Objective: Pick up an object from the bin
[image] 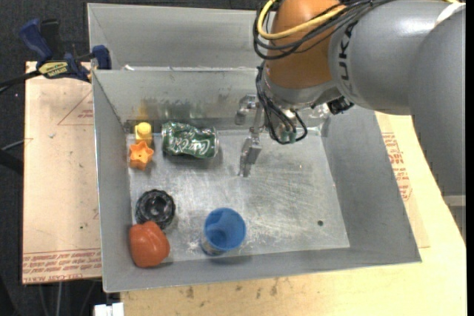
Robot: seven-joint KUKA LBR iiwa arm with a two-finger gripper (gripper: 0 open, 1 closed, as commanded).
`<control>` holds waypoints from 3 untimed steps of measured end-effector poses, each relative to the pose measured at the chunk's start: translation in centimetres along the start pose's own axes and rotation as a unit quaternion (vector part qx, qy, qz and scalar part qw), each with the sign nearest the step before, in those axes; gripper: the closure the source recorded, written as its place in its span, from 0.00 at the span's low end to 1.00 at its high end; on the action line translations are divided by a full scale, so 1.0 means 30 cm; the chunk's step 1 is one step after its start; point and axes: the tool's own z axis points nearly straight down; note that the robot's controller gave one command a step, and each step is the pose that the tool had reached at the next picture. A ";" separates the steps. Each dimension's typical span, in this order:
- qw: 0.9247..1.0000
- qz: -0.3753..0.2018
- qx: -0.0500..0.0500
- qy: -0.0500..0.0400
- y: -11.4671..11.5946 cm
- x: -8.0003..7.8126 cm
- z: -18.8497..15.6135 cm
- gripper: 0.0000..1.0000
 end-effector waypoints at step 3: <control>0.995 -0.104 -0.001 -0.006 0.160 -0.071 0.273 0.00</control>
Offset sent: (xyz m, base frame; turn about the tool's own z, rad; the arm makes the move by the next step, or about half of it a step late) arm 0.0216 0.0499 -0.0756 -0.2168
